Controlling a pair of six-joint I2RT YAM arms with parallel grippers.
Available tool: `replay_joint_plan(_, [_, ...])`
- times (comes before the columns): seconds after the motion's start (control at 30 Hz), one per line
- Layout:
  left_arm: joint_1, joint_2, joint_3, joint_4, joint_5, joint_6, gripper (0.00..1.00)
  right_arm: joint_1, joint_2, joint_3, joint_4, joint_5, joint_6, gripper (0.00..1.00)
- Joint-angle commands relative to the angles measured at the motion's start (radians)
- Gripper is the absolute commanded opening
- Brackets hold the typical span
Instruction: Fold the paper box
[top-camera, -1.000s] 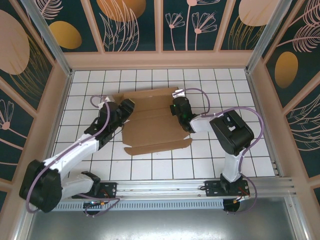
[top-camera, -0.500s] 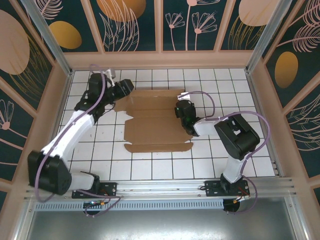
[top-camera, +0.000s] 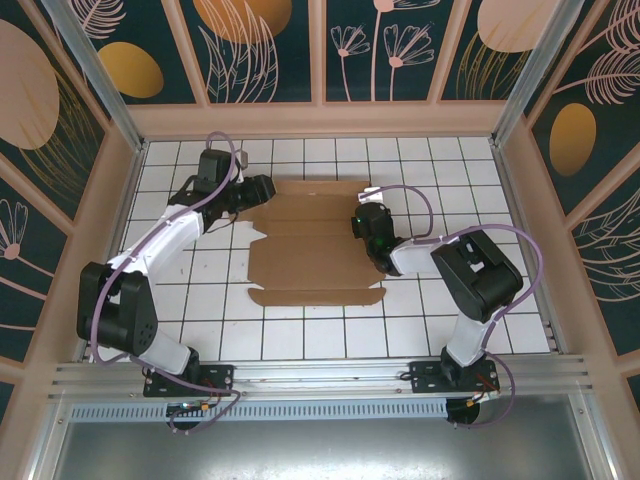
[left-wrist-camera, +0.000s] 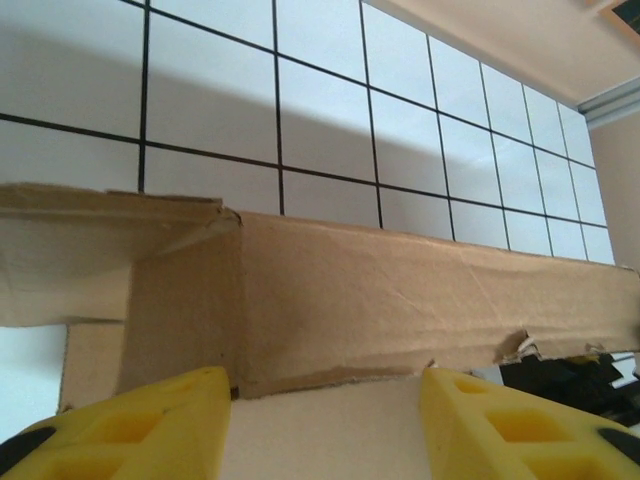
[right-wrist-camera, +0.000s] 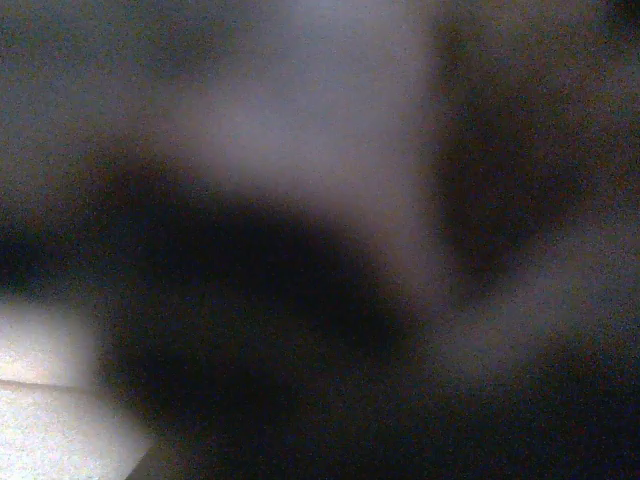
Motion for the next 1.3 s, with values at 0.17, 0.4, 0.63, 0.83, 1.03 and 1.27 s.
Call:
replay_joint_plan(0.17, [0.024,-0.022,0.063,-0.063,-0.057,0.058,0.53,-0.006,-0.006,-0.018,-0.037,-0.019,-0.004,0.00])
replay_joint_plan(0.4, [0.041,0.035,0.024,0.009,0.014,0.016,0.53,-0.006,-0.003,-0.010,-0.043,-0.026,-0.005,0.00])
replay_joint_plan(0.63, [0.042,0.093,-0.005,0.148,0.135,-0.051,0.48,-0.005,0.008,-0.005,-0.047,-0.058,-0.002,0.00])
replay_joint_plan(0.83, [0.041,0.101,-0.049,0.206,0.171,-0.086,0.46,-0.004,0.007,0.006,-0.056,-0.070,-0.002,0.00])
replay_joint_plan(1.03, [0.043,0.087,-0.117,0.302,0.187,-0.145,0.37,-0.006,0.003,0.004,-0.055,-0.081,0.002,0.00])
replay_joint_plan(1.27, [0.055,0.077,-0.224,0.521,0.243,-0.284,0.18,-0.014,-0.005,0.002,-0.058,-0.085,0.023,0.00])
